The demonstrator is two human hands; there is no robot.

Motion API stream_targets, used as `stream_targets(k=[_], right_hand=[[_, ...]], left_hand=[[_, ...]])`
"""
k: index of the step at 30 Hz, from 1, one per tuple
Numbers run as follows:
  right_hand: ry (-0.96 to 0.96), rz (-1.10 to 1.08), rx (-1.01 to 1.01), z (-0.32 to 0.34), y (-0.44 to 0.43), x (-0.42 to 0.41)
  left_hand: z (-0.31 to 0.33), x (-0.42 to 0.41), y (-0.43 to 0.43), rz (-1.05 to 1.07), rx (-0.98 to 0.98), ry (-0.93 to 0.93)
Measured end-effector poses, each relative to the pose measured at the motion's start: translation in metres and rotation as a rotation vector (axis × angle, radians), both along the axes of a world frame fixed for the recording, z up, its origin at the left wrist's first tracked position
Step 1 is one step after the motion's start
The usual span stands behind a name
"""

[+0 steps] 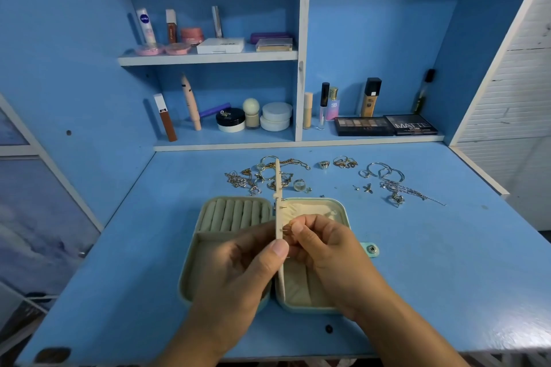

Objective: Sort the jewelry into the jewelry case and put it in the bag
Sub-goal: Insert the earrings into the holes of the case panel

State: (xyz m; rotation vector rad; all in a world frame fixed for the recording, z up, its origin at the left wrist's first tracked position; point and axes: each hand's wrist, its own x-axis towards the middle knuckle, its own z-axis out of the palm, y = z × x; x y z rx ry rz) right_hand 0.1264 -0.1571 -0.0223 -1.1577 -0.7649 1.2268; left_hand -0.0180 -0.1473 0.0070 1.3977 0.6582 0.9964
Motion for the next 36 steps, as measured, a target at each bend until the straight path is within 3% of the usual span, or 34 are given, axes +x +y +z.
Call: stream_targets(k=[13, 29, 36], right_hand=[[-0.034, 0.001, -0.032, 0.004, -0.005, 0.000], [-0.587, -0.194, -0.053, 0.006, -0.006, -0.017], [-0.567, -0.195, -0.052, 0.006, -0.006, -0.020]], left_hand=[[-0.004, 0.003, 0.000, 0.007, 0.027, 0.060], [-0.003, 0.001, 0.000, 0.033, 0.038, 0.066], [-0.003, -0.001, -0.001, 0.009, -0.007, 0.034]])
